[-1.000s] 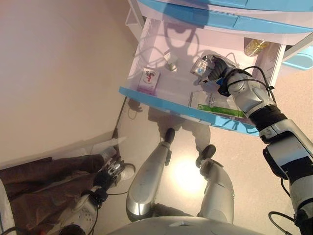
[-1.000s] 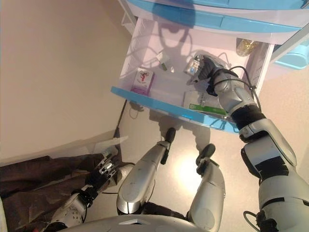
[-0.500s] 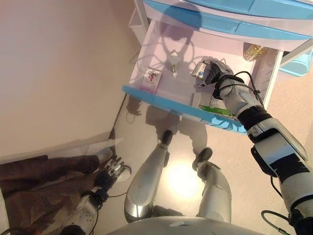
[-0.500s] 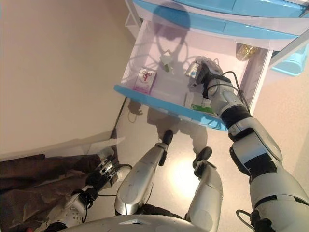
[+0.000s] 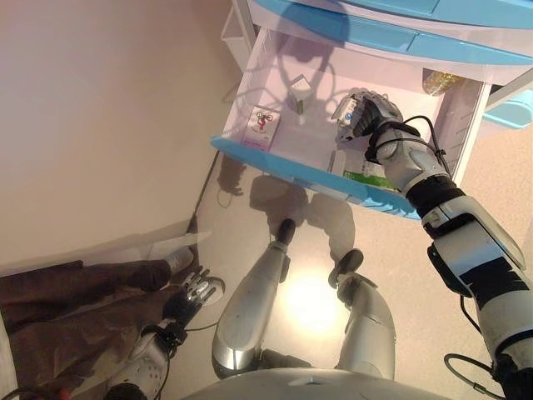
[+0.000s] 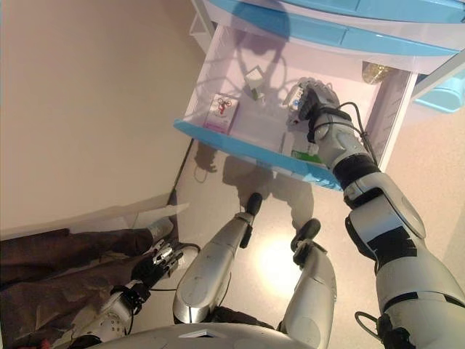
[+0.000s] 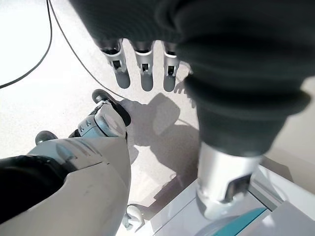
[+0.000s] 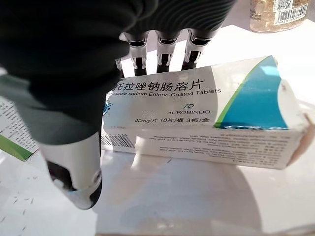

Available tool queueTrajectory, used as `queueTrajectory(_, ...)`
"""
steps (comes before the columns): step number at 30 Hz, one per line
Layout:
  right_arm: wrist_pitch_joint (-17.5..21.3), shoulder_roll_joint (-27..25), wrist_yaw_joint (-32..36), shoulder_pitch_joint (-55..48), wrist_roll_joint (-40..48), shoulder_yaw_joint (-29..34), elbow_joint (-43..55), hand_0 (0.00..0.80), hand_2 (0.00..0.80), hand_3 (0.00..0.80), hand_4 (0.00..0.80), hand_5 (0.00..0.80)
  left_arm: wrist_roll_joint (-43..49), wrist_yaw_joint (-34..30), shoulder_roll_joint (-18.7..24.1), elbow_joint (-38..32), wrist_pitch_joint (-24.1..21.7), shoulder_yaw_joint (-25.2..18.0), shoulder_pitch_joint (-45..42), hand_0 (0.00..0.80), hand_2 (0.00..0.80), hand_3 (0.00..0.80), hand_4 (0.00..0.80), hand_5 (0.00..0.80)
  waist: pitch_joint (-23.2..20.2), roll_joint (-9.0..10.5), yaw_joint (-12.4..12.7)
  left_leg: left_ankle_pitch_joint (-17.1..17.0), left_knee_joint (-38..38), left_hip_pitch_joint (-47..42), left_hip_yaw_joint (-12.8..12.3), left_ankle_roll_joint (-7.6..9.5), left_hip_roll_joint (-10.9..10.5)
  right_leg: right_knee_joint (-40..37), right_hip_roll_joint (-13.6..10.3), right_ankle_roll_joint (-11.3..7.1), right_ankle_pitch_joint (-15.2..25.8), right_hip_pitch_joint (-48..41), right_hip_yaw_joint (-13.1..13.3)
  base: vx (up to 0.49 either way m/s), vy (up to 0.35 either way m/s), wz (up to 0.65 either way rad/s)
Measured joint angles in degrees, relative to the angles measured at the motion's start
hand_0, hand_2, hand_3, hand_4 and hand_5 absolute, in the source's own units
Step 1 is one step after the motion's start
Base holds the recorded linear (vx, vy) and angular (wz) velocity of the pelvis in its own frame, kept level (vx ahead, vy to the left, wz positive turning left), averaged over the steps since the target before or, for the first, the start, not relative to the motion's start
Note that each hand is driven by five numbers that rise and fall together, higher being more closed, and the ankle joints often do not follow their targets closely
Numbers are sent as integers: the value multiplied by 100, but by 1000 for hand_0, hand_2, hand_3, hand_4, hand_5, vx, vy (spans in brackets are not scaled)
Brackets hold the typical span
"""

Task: Open the drawer and pick up the medicine

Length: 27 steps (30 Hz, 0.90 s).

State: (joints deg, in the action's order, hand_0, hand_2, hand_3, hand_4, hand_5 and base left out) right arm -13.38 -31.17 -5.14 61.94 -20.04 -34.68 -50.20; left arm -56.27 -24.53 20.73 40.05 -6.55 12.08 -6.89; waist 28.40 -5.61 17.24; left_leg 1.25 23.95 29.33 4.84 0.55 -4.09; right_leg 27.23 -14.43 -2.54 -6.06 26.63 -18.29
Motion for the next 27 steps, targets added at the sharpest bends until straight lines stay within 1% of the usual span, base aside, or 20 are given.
queueTrajectory(5,122,0,-197,-2,98,2,-94,0,0,0,0,0,0,-2,0,0,-21,12,0,0,0,0,0,0,0,0,9,0,0,2,0,1,-2,0,-2,13,8,0,-1,0,0,0)
queueTrajectory(9,135,-3,-198,-3,96,3,-105,0,0,0,0,0,-4,-3,4,-7,-25,75,0,0,0,0,0,0,0,0,4,-1,2,3,-6,4,-2,-2,-3,15,9,0,-1,0,0,0)
queueTrajectory(17,45,-3,57,111,69,1,-196,0,0,0,0,0,-6,-2,5,-30,-25,164,1,0,0,0,0,0,0,0,14,-6,8,1,-6,12,-1,4,-4,15,10,-4,0,0,0,0)
queueTrajectory(23,11,37,179,273,63,-1,-467,0,0,0,0,0,-7,-8,5,-21,-24,172,1,0,0,0,0,0,0,0,57,-2,45,2,-3,17,-1,24,-8,15,10,-11,-1,0,0,0)
queueTrajectory(24,6,39,188,289,63,-1,-499,800,800,800,800,800,-7,-8,5,-21,-24,172,1,0,0,0,0,0,0,0,64,-1,54,4,-2,19,-2,29,-10,13,9,-12,-1,0,0,0)
queueTrajectory(27,-1,61,277,389,64,6,-634,800,800,800,800,800,-6,-11,5,-6,-24,174,1,0,0,0,0,0,0,0,77,2,74,17,5,21,-2,32,-10,0,0,-15,-5,0,0,0)
